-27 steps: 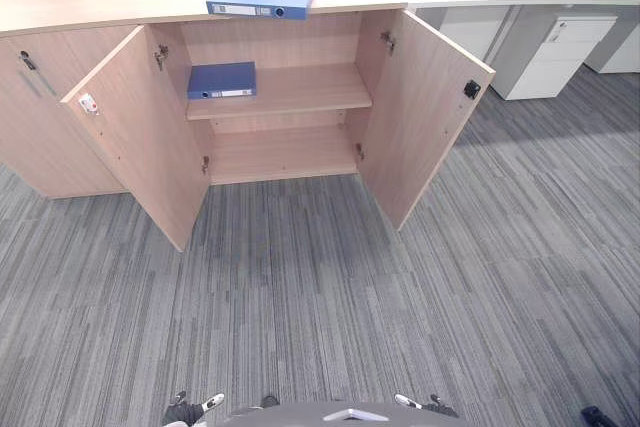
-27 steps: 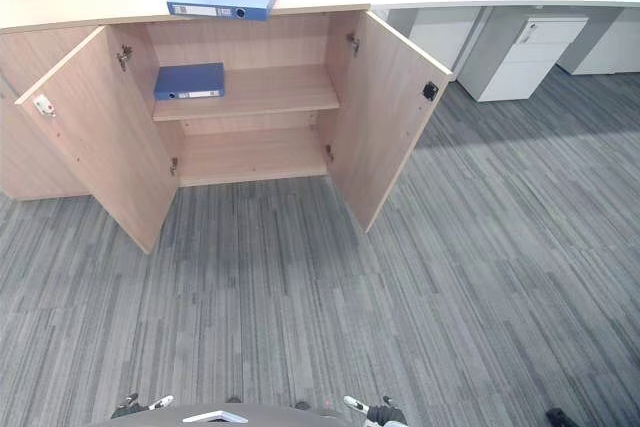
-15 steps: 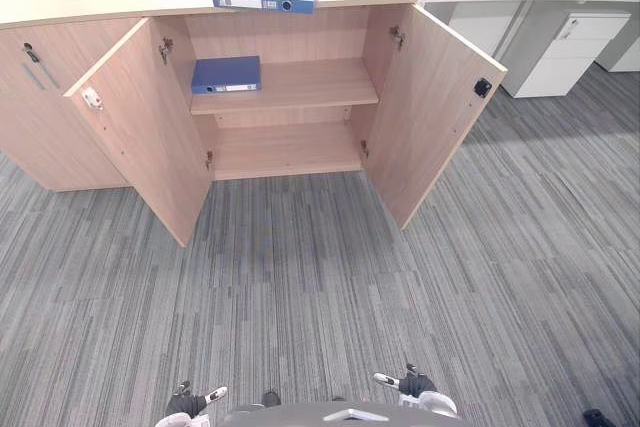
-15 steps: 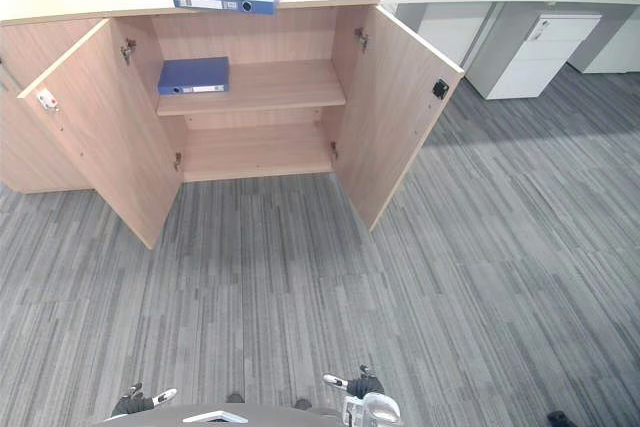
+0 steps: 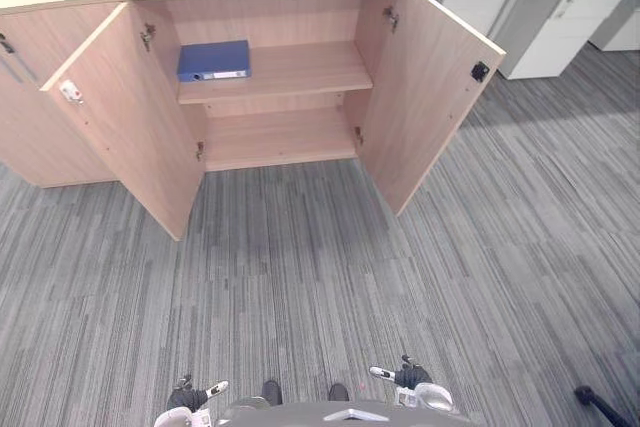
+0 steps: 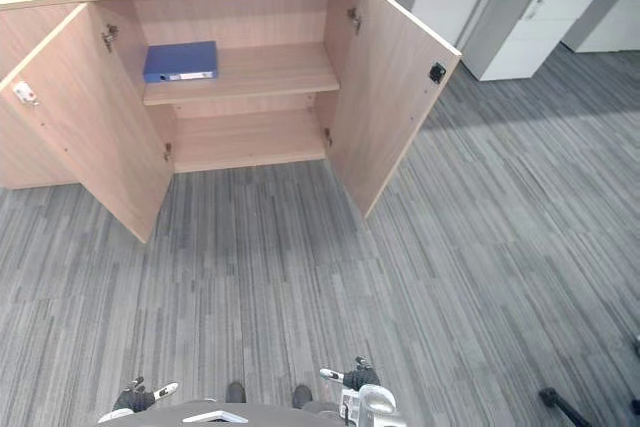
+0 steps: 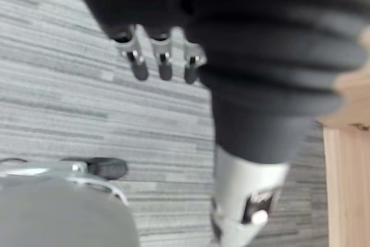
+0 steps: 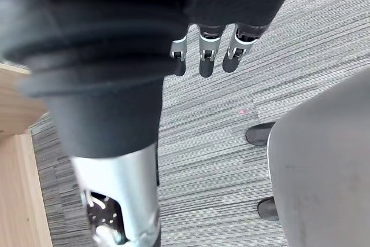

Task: Walk over to the cabinet, pick up the folder, carry it to the office cabinet, place the folder inside the office cabinet, then close the office cabinet door

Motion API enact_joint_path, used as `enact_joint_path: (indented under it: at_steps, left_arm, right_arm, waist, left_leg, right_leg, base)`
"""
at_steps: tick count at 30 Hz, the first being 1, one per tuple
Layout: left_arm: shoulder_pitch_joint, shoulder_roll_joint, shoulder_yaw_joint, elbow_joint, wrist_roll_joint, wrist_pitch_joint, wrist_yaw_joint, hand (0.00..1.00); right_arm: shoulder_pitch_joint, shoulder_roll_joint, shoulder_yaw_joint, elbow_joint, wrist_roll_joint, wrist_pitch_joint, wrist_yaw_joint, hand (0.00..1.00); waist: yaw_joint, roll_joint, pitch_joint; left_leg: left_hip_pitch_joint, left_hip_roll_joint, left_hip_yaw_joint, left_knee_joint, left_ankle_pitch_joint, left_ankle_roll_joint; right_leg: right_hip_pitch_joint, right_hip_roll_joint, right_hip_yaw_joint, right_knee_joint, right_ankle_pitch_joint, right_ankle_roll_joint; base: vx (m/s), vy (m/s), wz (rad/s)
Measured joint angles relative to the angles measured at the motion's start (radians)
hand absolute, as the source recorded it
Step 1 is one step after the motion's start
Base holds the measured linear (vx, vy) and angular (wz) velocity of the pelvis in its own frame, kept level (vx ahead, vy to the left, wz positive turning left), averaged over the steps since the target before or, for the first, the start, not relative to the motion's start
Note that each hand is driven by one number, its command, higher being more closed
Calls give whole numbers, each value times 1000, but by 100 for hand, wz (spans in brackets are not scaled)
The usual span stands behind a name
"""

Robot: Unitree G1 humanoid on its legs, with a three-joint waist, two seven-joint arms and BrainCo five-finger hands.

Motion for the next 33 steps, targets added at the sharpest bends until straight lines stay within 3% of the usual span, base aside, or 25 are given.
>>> enact_joint_path:
  at_steps: [5,7,10,12,14,16,18,19,20,21,22,24,25,26,27,30,33]
  left_arm:
    - [-4,0,-6,-19,-2,-2,-3,0]
    - [-11,-3,-24,-20,-10,-2,-4,0]
    - [-10,-6,-37,-22,-22,-3,-6,0]
    - [-10,2,-37,-22,-23,-3,-8,0]
    - [-15,5,-36,-22,-23,-4,-10,0]
    - [-16,5,-36,-21,-23,-4,-10,0]
    - [-16,11,-36,-21,-21,-4,-10,0]
    - [-16,13,-36,-21,-21,-4,-10,0]
    - [-17,14,-34,-21,-20,-3,-10,0]
    - [-9,-8,-32,-26,-20,-4,-10,0]
    - [-10,-11,-28,-35,-20,-4,-10,0]
    - [-11,-35,27,-88,-20,-5,-14,0]
    - [-11,-46,41,-98,-20,-6,-15,0]
    - [-17,-61,65,-114,-21,-9,-23,0]
    - [-28,-61,68,-132,-21,-9,-25,0]
    - [-53,-72,61,-148,-21,-12,-26,0]
    - [-61,-97,62,-173,-20,-13,-27,0]
  right_arm:
    - [-13,-1,-3,-3,-1,1,0,0]
    - [-19,-9,-3,-5,-2,1,1,0]
    - [-17,-11,-4,-46,-1,-2,1,0]
    - [-21,-4,-1,-50,-1,-5,1,0]
    - [-23,0,0,-51,-1,-7,1,0]
    - [-31,1,0,-52,-1,-14,1,0]
    - [-32,8,-2,-58,-1,-18,0,0]
    - [-29,11,-2,-58,-1,-18,0,0]
    - [-25,13,-4,-59,2,-18,0,0]
    - [-24,9,-4,-65,0,-17,0,0]
    - [-25,9,-4,-69,-1,-17,0,0]
    - [-13,9,0,-105,1,-16,0,0]
    - [-5,8,0,-121,1,-14,-1,0]
    - [4,6,1,-131,2,-14,-3,0]
    - [6,10,10,-128,3,-11,-4,0]
    - [13,15,31,-132,11,0,-13,0]
    - [14,20,25,-147,12,6,-17,0]
  waist:
    - [4,6,23]
    - [2,24,39]
    - [-3,27,58]
    - [-9,19,67]
    - [-15,15,67]
    - [-26,15,67]
    - [-38,5,70]
    - [-41,-1,70]
    - [-44,-13,65]
    - [-45,15,56]
    - [-43,19,57]
    - [-43,32,63]
    - [-38,41,67]
    - [-28,52,79]
    - [-18,41,89]
    - [-2,22,95]
    - [15,19,98]
  left_leg:
    - [-56,4,35,146,-103,18]
    - [-64,10,41,193,-140,31]
    - [-20,3,32,194,-153,53]
    - [18,-10,13,193,-171,66]
    - [35,-11,-14,186,-183,63]
    - [52,-11,-43,175,-190,55]
    - [65,-20,-86,177,-218,25]
    - [74,-23,-97,178,-228,16]
    - [101,-24,-122,180,-249,0]
    - [112,8,-137,205,-265,-19]
    - [94,19,-138,251,-271,-29]
    - [-100,85,-128,683,-270,-61]
    - [-152,118,-119,812,-260,-67]
    - [-225,184,-97,1007,-252,-72]
    - [-284,229,-80,1113,-252,-72]
    - [-370,245,-43,1076,-253,-70]
    - [-417,219,13,825,-255,-60]
  right_leg:
    - [-39,-9,41,75,-31,32]
    - [-93,-9,35,219,-67,66]
    - [-214,-23,-32,522,-110,54]
    - [-260,-53,-81,612,-163,50]
    - [-307,-58,-125,580,-183,48]
    - [-343,-53,-144,488,-162,35]
    - [-346,-46,-149,372,-86,-14]
    - [-338,-49,-150,358,-69,-24]
    - [-317,-46,-151,350,-14,-30]
    - [-299,-26,-181,357,-42,-34]
    - [-291,-19,-187,355,-53,-40]
    - [-238,3,-214,319,-86,-59]
    - [-211,16,-221,309,-90,-65]
    - [-148,44,-223,285,-103,-85]
    - [-76,52,-222,260,-120,-96]
    - [14,39,-211,201,-135,-91]
    - [70,4,-194,171,-153,-67]
  base:
    - [43,47,-28]
    - [21,81,-13]
    - [31,95,12]
    - [93,82,35]
    - [127,43,39]
    - [239,-7,46]
    - [287,-59,59]
    - [390,-135,63]
    - [457,-164,59]
    - [548,-191,51]
    - [448,-182,35]
    - [402,-202,24]
    - [424,-173,8]
    - [505,-147,-6]
    - [487,-128,-7]
    - [278,-38,-5]
    - [329,126,-18]
